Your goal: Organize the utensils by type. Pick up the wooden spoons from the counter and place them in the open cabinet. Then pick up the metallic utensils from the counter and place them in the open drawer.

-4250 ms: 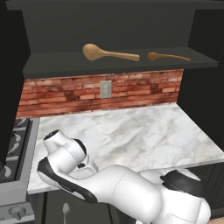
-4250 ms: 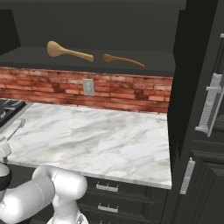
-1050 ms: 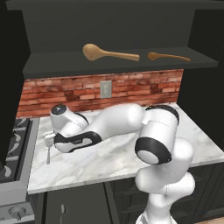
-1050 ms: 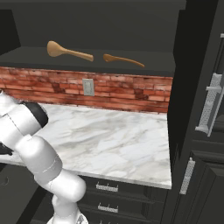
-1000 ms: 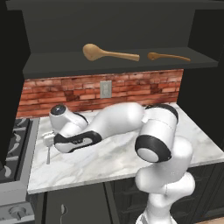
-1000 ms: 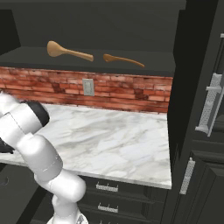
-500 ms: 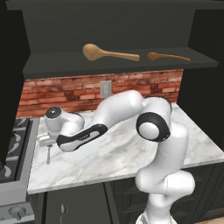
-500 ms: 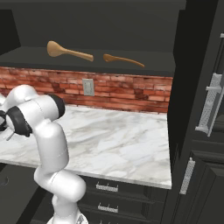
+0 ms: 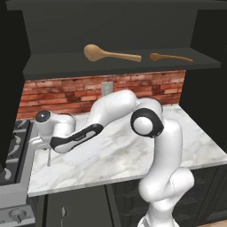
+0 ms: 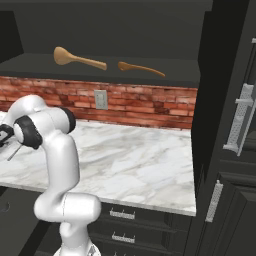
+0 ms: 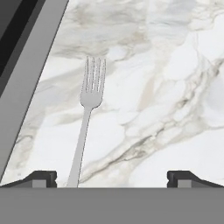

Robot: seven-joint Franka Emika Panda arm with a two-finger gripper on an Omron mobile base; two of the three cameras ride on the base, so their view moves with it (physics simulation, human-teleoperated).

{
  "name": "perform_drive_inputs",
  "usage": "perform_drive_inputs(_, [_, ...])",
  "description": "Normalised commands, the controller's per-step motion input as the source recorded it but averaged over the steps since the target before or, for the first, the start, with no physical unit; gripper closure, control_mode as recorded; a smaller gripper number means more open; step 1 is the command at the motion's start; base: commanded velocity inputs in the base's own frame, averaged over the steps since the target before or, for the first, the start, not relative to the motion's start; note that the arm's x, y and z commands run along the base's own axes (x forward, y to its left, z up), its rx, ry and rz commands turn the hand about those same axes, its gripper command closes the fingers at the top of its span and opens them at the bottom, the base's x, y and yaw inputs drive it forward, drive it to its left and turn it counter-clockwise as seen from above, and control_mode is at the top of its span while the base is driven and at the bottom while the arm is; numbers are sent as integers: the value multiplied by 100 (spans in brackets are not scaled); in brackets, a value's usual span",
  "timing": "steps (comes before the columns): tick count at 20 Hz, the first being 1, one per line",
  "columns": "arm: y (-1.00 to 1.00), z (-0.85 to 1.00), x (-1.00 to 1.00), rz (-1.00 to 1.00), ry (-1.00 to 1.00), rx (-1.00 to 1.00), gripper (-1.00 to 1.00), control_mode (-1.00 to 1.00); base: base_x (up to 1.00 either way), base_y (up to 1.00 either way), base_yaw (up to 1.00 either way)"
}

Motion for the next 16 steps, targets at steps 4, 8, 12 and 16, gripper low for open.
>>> perform_drive_inputs(4, [7, -10, 3, 0, 0, 0, -100, -100, 0, 0, 0])
perform_drive_inputs(8, [0, -9, 5, 0, 0, 0, -100, -100, 0, 0, 0])
perform_drive_inputs(12, [-1, -14, 7, 0, 0, 0, -100, -100, 0, 0, 0])
perform_drive_inputs(16, [-2, -19, 8, 0, 0, 0, -100, -100, 0, 0, 0])
